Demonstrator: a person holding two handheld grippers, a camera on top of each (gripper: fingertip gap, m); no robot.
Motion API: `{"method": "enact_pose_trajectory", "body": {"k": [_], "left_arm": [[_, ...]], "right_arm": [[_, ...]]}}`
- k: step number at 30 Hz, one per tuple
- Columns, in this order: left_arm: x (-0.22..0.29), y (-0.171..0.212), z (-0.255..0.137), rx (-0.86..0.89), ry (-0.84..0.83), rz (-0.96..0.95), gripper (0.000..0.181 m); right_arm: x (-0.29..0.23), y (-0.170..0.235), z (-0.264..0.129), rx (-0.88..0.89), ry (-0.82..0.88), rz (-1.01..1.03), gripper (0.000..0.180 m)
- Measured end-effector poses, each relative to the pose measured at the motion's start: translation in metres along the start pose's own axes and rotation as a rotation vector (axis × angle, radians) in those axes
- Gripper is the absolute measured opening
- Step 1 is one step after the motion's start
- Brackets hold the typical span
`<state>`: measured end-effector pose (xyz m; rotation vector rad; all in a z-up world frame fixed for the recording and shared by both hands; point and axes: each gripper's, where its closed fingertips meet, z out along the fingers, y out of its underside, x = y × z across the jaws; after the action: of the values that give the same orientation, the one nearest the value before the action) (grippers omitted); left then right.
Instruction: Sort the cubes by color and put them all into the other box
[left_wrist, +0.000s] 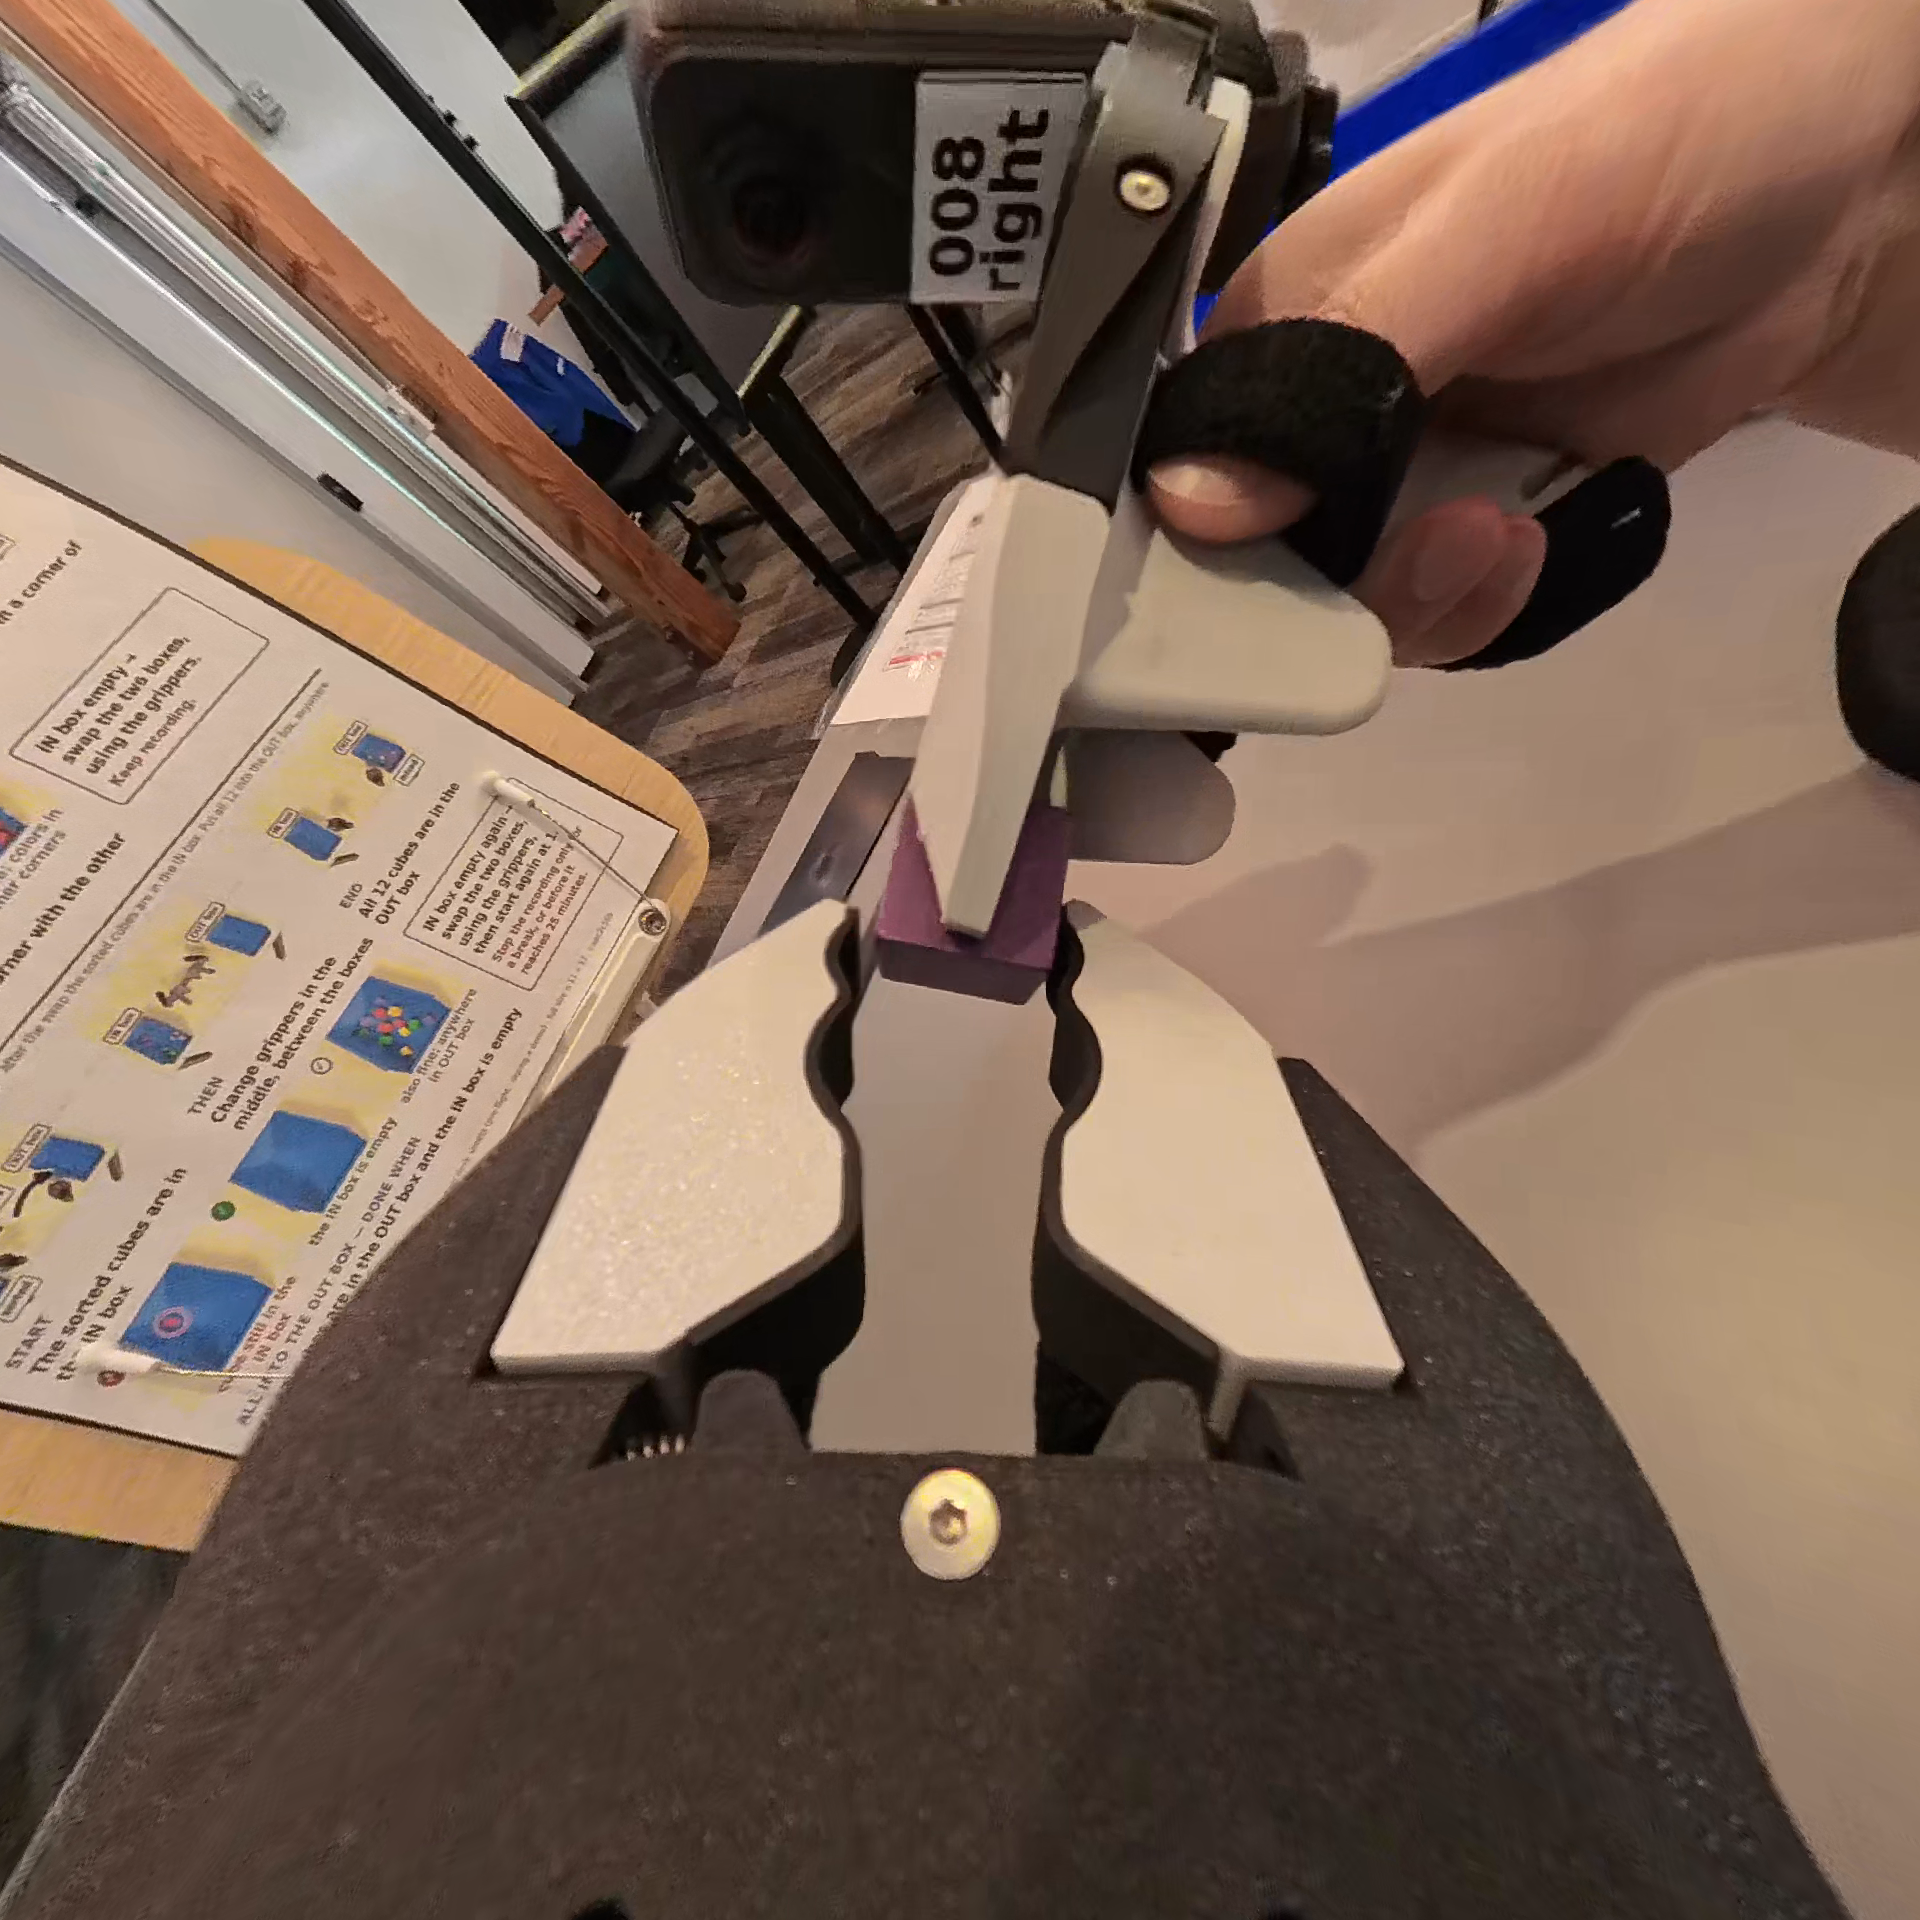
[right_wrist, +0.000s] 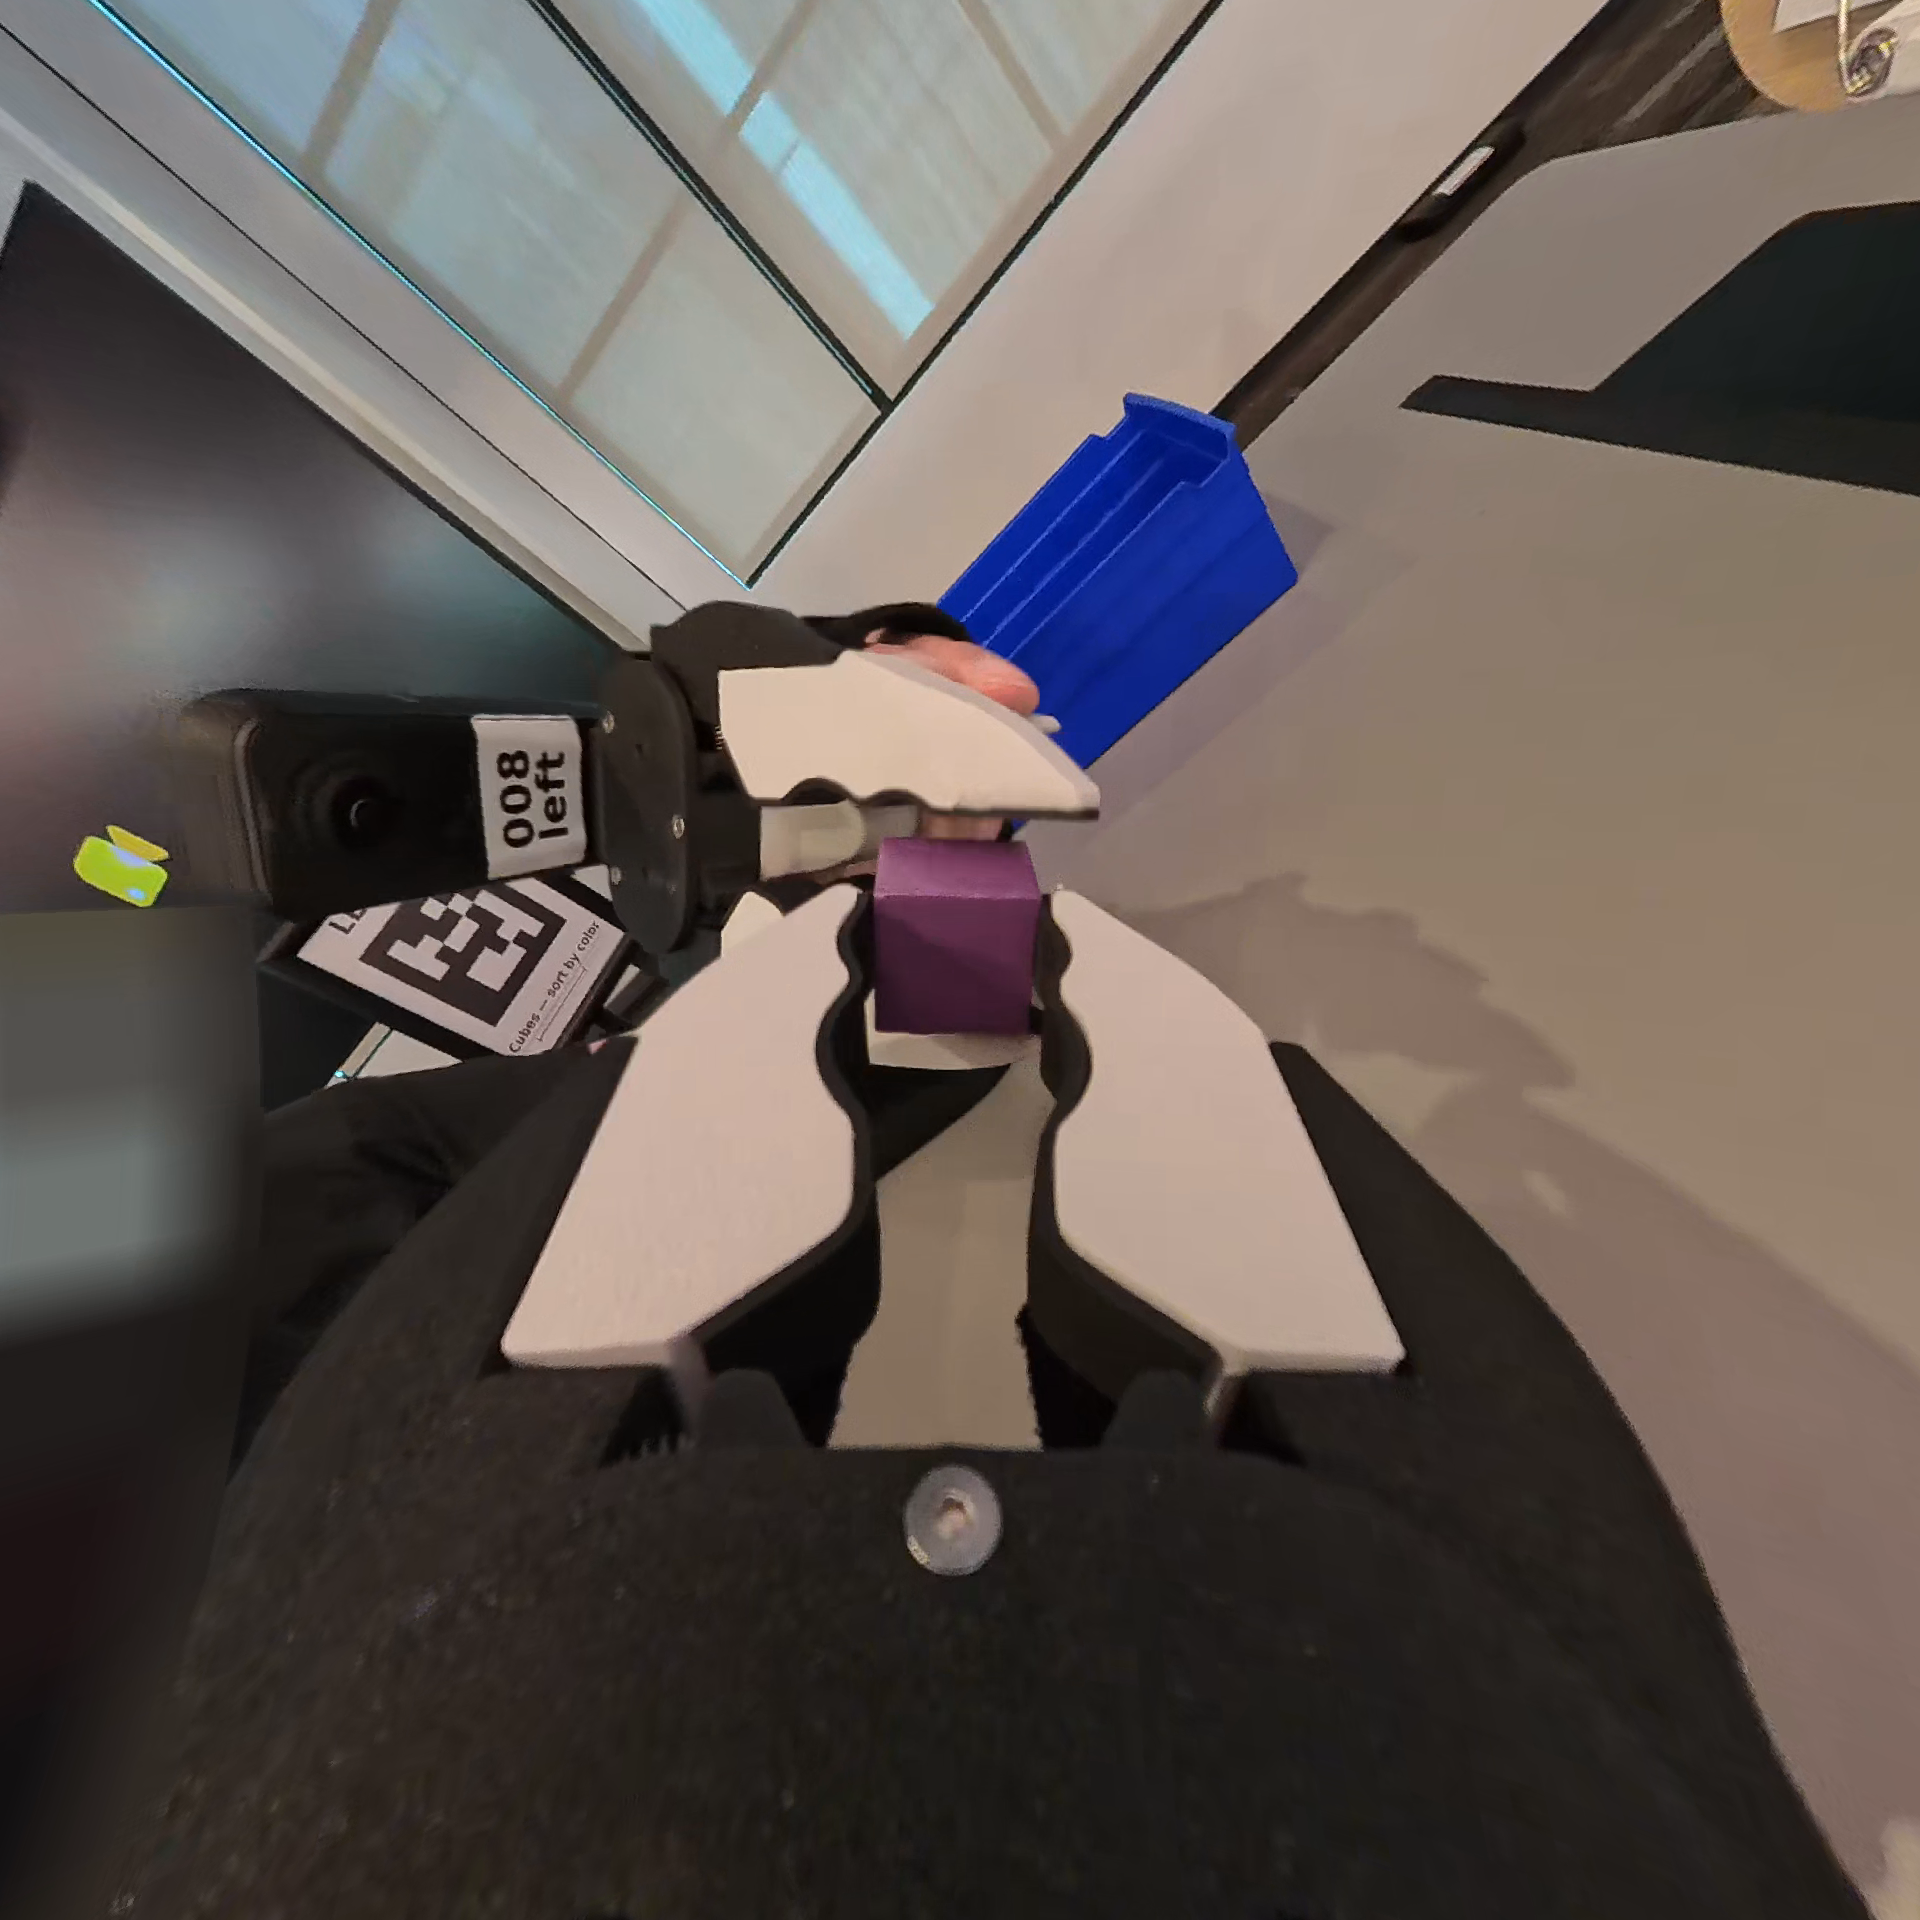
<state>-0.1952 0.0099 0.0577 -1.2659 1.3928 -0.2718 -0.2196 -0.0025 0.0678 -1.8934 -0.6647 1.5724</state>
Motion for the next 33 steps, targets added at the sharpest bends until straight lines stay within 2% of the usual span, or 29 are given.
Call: {"method": "enact_pose_trajectory", "body": {"k": [4,7,9,12,14,17,18,20,24,27,33], "left_arm": [[0.004,0.003,0.002,0.037,0.018,-0.092,0.044],[0.000,0.017,0.003,0.004,0.000,-0.104,0.046],[-0.002,0.020,0.000,0.014,-0.003,-0.137,0.045],[0.001,-0.001,-0.007,0.138,0.064,-0.307,0.039],[0.004,-0.016,-0.013,0.201,0.139,-0.405,0.039],[0.000,-0.032,-0.023,0.271,0.214,-0.521,0.041],[0.000,-0.036,-0.026,0.297,0.245,-0.555,0.043],[0.001,-0.042,-0.035,0.354,0.310,-0.597,0.048],[-0.003,-0.041,-0.043,0.405,0.331,-0.623,0.043],[-0.009,-0.040,-0.046,0.412,0.313,-0.613,0.040],[-0.014,-0.033,-0.049,0.377,0.264,-0.572,0.039]], "right_arm": [[-0.002,-0.008,-0.026,0.009,0.006,-0.026,0.028],[-0.008,-0.019,-0.084,0.048,0.124,-0.138,0.029],[-0.005,-0.017,-0.147,0.067,0.360,-0.280,0.029],[0.014,0.012,-0.273,0.106,0.869,-0.395,0.029],[0.031,0.056,-0.351,0.117,1.115,-0.282,0.029],[0.063,0.121,-0.438,0.191,1.303,0.034,0.029],[0.075,0.138,-0.449,0.208,1.289,0.115,0.029],[0.095,0.165,-0.445,0.162,1.205,0.210,0.029],[0.126,0.208,-0.430,-0.102,1.191,0.332,0.029],[0.138,0.209,-0.423,-0.169,1.177,0.354,0.029],[0.137,0.193,-0.443,-0.018,1.264,0.345,0.035]]}}
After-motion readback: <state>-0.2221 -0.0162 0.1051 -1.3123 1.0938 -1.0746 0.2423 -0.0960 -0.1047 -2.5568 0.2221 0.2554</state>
